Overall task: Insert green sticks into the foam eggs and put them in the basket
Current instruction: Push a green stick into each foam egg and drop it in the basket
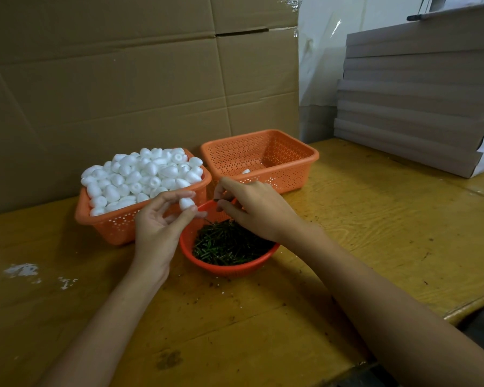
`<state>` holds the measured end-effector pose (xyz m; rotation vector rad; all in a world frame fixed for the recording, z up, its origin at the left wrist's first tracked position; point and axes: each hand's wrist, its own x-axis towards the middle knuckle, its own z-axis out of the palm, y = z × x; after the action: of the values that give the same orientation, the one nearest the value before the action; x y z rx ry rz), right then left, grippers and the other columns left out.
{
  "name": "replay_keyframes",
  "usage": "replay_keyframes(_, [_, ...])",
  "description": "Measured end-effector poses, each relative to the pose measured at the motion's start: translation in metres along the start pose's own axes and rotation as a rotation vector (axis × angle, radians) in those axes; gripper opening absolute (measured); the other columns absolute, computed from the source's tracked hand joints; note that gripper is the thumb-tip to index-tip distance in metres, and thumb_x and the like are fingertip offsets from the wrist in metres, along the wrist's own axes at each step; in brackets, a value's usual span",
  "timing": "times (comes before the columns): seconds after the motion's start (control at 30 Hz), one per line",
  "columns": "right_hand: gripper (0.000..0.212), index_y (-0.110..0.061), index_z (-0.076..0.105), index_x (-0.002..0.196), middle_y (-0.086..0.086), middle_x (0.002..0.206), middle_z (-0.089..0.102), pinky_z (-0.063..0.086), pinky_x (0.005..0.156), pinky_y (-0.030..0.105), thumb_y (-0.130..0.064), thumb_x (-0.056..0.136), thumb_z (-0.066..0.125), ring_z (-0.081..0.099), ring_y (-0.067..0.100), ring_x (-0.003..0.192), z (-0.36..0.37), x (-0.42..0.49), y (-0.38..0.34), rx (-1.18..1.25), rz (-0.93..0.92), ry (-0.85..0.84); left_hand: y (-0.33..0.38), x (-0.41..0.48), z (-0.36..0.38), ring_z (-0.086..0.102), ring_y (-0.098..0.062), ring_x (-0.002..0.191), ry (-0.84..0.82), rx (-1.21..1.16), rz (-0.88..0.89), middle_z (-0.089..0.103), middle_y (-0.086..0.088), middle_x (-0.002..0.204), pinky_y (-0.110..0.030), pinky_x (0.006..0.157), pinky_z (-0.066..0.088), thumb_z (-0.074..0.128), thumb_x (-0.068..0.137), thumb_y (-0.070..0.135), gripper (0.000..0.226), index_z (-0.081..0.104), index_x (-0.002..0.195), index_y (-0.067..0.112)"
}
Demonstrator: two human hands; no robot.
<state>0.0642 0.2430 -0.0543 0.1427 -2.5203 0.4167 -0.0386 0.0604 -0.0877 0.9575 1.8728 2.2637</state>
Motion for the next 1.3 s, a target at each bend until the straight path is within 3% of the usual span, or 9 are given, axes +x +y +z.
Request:
replay_keyframes(0.13, [0.012,-0.019,0.061,0.115,-0.003,0.102,0.073,0.054,0.074,0.048,-0.023,0.103,0.06,0.069,0.023,0.09,0.0003,0.0002,0.0,0.004,0.0,0.003,0.0013,-0.0004,0.0,0.081,-0.032,0.093,-0.003,0.018,0.003,0.078,-0.002,0.118,-0.038,0.094,0.063,0.077,0.092,0.001,0.029,0.079,0.104,0.026])
replay_keyframes(0.3, [0.013,-0.018,0.066,0.112,0.001,0.105,0.058,0.051,0.07,0.042,-0.024,0.101,0.064,0.058,0.019,0.085,-0.0001,-0.0006,0.0008,-0.003,0.001,0.081,0.0046,-0.0012,0.0023,0.081,-0.03,0.09,-0.004,-0.002,0.025,0.077,0.001,0.123,-0.026,0.089,0.061,0.077,0.094,0.006,0.031,0.08,0.111,0.032])
replay_keyframes(0.5, [0.011,-0.016,0.064,0.111,-0.001,0.102,0.065,0.048,0.075,0.041,-0.02,0.101,0.064,0.058,0.019,0.089,-0.0026,-0.0004,-0.0001,0.011,-0.001,0.058,0.0053,-0.0015,0.004,0.081,-0.029,0.096,0.033,-0.046,-0.005,0.08,-0.006,0.117,-0.025,0.086,0.062,0.08,0.092,0.013,0.029,0.076,0.121,0.019])
replay_keyframes(0.87, [0.01,-0.015,0.06,0.111,-0.011,0.09,0.057,0.047,0.065,0.04,-0.021,0.103,0.061,0.053,0.014,0.074,-0.0028,0.0,-0.0018,0.014,-0.033,0.052,0.0055,-0.0032,0.0042,0.081,-0.032,0.09,0.008,-0.013,0.03,0.082,-0.012,0.103,-0.045,0.096,0.062,0.078,0.09,0.029,0.02,0.08,0.11,0.025])
replay_keyframes(1.0, [0.011,-0.013,0.059,0.111,-0.003,0.089,0.065,0.048,0.066,0.043,-0.02,0.103,0.061,0.06,0.019,0.076,-0.0033,-0.0007,-0.0034,0.025,-0.042,0.052,0.0061,-0.0045,0.0047,0.081,-0.032,0.09,0.004,-0.016,0.032,0.082,-0.011,0.103,-0.049,0.097,0.059,0.078,0.088,0.038,0.021,0.08,0.107,0.03])
replay_keyframes(1.2, [0.01,-0.013,0.058,0.11,-0.001,0.09,0.07,0.052,0.07,0.048,-0.02,0.103,0.061,0.067,0.021,0.081,-0.0031,-0.0007,-0.0053,0.076,-0.051,0.056,0.0052,-0.0043,0.0036,0.08,-0.032,0.087,0.022,0.001,0.025,0.082,-0.012,0.099,-0.058,0.103,0.056,0.077,0.091,0.035,0.016,0.078,0.105,0.027])
replay_keyframes(1.3, [0.009,-0.013,0.059,0.107,-0.004,0.089,0.071,0.053,0.071,0.047,-0.017,0.1,0.064,0.069,0.019,0.081,-0.0024,-0.0009,-0.0063,0.13,-0.053,0.074,0.0061,-0.0043,0.0051,0.081,-0.031,0.086,0.028,-0.001,0.018,0.082,-0.012,0.097,-0.054,0.102,0.057,0.077,0.092,0.031,0.014,0.075,0.103,0.023])
